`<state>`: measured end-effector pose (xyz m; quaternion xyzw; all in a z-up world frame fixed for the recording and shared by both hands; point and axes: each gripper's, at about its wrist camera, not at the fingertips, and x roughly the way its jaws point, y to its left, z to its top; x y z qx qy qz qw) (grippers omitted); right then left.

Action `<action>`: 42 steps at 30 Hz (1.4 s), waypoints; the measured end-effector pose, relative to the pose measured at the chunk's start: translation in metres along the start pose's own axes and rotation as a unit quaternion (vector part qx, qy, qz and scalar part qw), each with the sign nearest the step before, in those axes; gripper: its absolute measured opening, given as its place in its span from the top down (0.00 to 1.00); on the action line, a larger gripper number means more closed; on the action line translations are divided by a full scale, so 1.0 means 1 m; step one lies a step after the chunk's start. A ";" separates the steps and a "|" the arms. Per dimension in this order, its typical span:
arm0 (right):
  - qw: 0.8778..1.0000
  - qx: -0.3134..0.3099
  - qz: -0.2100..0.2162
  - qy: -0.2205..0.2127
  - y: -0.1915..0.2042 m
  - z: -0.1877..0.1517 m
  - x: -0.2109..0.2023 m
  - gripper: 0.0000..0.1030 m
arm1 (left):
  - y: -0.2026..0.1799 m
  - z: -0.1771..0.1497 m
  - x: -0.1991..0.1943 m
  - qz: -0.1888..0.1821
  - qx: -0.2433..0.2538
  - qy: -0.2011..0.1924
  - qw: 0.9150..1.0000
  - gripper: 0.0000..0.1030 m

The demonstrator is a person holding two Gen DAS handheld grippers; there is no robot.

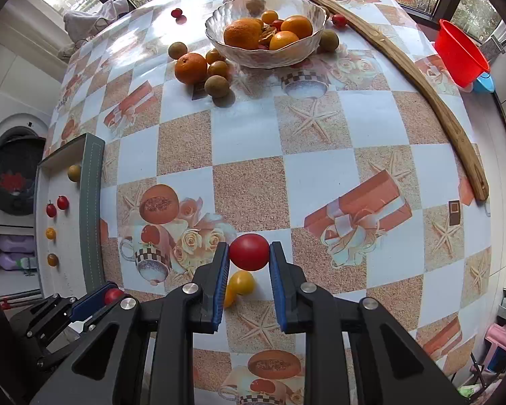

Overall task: Organize fruits
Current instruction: 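Grasp a red cherry tomato with the right tool while the left tool grasps another, then carry both red cherry tomatoes over the white tray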

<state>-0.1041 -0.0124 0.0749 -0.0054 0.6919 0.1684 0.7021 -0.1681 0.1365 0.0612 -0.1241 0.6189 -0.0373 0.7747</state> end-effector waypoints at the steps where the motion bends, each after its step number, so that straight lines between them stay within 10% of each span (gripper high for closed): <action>1: 1.000 -0.004 0.001 0.000 0.007 0.001 0.001 0.75 | 0.004 0.000 -0.003 0.001 -0.005 -0.004 1.000 0.77; 26: 0.984 -0.168 0.047 0.036 0.198 0.010 0.036 0.75 | 0.179 -0.077 -0.047 0.092 -0.165 -0.031 0.981 0.77; 42: 0.977 -0.200 0.027 0.061 0.238 0.018 0.077 0.75 | 0.207 -0.089 -0.031 0.111 -0.184 -0.021 0.977 0.77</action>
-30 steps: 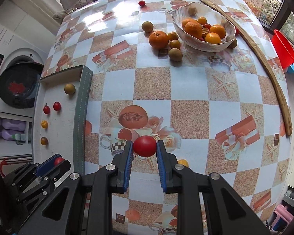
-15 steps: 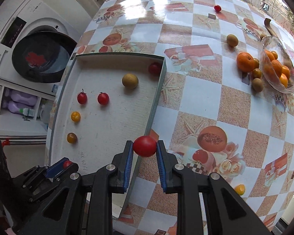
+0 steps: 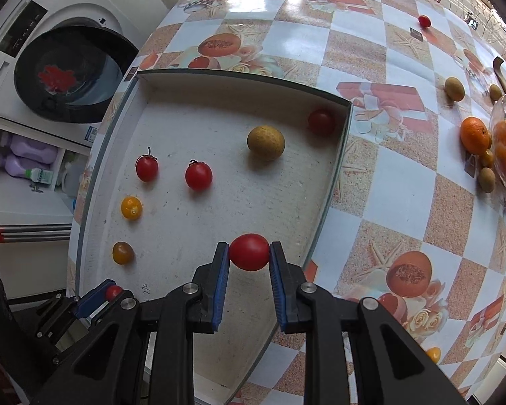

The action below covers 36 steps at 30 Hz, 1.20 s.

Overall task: Organize fruits
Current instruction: 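Carry both red cherry tomatoes over the white tray, then open the left tool over the tray while the right tool releases its tomato, then move both tools back toward the fruits beside the glass bowl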

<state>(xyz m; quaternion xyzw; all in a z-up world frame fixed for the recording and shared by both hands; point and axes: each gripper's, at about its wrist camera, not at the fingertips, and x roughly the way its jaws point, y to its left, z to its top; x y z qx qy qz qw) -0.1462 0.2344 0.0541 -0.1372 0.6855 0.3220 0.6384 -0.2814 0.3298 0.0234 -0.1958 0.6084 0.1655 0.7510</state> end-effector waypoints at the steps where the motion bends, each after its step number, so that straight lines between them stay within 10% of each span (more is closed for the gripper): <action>1: 1.000 0.001 -0.001 0.000 0.000 0.001 0.001 0.75 | -0.001 0.000 0.001 0.001 0.002 0.000 1.000 0.77; 12: 1.000 -0.004 -0.013 0.015 0.007 0.015 0.032 0.75 | -0.012 0.000 0.008 0.039 0.038 0.000 0.999 0.77; 17: 1.000 -0.018 -0.016 0.009 0.013 0.016 0.034 0.69 | -0.015 0.000 0.004 0.061 0.052 -0.016 0.997 0.22; 20: 1.000 -0.018 -0.008 0.010 0.016 0.016 0.033 0.41 | -0.018 0.002 0.005 0.062 0.060 -0.007 0.996 0.22; 25: 1.000 -0.001 0.017 -0.011 0.015 0.016 0.014 0.23 | -0.023 0.005 0.002 0.058 0.066 -0.002 0.996 0.22; 36: 0.994 0.092 0.009 -0.057 -0.060 -0.010 -0.042 0.22 | -0.060 0.023 -0.017 0.052 0.110 -0.022 0.992 0.22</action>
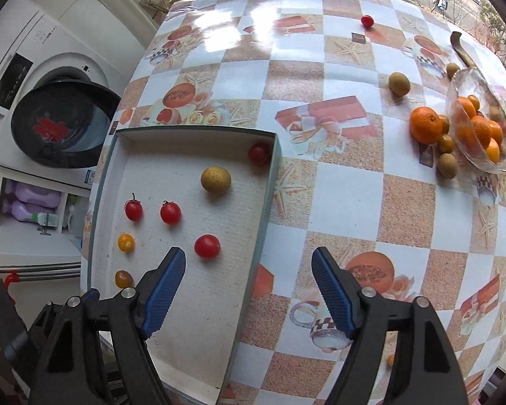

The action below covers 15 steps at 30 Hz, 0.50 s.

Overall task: Organize fruits
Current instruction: 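Move both tools back toward the fruits beside the glass bowl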

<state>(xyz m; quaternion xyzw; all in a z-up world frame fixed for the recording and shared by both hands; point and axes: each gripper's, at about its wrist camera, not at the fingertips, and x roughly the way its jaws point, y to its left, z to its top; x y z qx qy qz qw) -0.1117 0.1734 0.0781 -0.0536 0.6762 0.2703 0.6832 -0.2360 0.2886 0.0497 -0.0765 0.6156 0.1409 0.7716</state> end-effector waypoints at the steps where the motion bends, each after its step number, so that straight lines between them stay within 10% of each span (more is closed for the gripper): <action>1: 1.000 0.011 -0.006 0.000 -0.013 -0.003 -0.004 0.22 | -0.006 0.004 -0.002 -0.001 0.006 -0.003 1.000 0.22; 15: 0.988 0.140 -0.059 0.004 -0.146 -0.063 -0.027 0.22 | -0.092 0.051 -0.017 -0.048 0.074 -0.022 0.996 0.22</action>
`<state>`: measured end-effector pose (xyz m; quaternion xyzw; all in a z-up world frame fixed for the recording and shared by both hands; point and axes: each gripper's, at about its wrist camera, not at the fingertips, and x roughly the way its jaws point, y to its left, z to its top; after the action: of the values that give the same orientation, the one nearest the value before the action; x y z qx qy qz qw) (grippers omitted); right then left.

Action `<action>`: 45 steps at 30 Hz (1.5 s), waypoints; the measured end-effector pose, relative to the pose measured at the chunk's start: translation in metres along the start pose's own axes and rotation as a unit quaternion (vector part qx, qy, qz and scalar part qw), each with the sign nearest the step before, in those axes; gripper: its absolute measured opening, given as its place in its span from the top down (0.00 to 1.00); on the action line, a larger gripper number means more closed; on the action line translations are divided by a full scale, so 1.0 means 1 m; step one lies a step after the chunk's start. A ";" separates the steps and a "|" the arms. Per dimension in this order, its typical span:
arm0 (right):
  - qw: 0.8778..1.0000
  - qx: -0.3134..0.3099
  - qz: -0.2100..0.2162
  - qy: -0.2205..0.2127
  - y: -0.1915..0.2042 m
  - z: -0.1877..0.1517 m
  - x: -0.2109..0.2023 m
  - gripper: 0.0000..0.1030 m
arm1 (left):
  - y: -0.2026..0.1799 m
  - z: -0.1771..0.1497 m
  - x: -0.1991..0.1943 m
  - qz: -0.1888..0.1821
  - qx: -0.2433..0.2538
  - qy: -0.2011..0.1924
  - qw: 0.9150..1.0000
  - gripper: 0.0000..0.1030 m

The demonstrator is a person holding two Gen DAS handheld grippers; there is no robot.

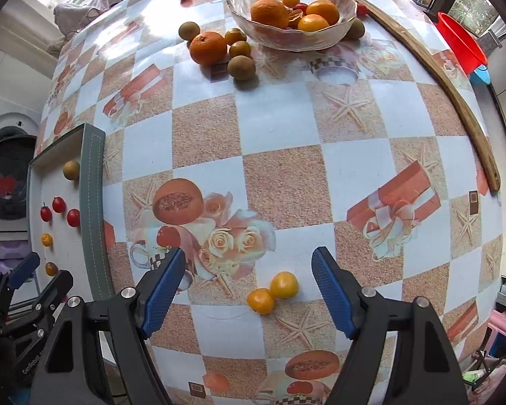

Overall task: Organize fruits
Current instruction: 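Move both tools back toward the fruits beside the glass bowl, then grasp a brown round fruit with the left tool while the right tool grasps another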

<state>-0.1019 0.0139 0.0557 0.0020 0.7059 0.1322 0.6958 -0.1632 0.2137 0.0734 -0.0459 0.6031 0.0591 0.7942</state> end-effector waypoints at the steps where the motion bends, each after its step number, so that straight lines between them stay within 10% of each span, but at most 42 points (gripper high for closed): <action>1: 1.000 0.003 0.001 -0.005 -0.003 0.003 -0.001 0.22 | -0.004 0.008 0.001 -0.004 -0.001 -0.003 1.000 0.22; 19: 0.996 0.001 0.018 -0.085 -0.005 0.071 0.012 0.33 | -0.043 0.199 0.080 -0.055 -0.024 -0.043 0.997 0.22; 34: 0.993 0.015 0.032 -0.115 -0.001 0.098 0.038 0.38 | -0.063 0.226 0.128 -0.045 0.006 -0.032 0.998 0.23; 45: 0.991 0.029 0.055 -0.120 0.002 0.107 0.039 0.75 | -0.065 0.221 0.123 -0.031 0.032 -0.045 0.998 0.72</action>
<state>0.0021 0.0429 0.0178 0.0773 0.6198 0.1488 0.7667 0.0894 0.1861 0.0139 -0.0365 0.5664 0.0177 0.8231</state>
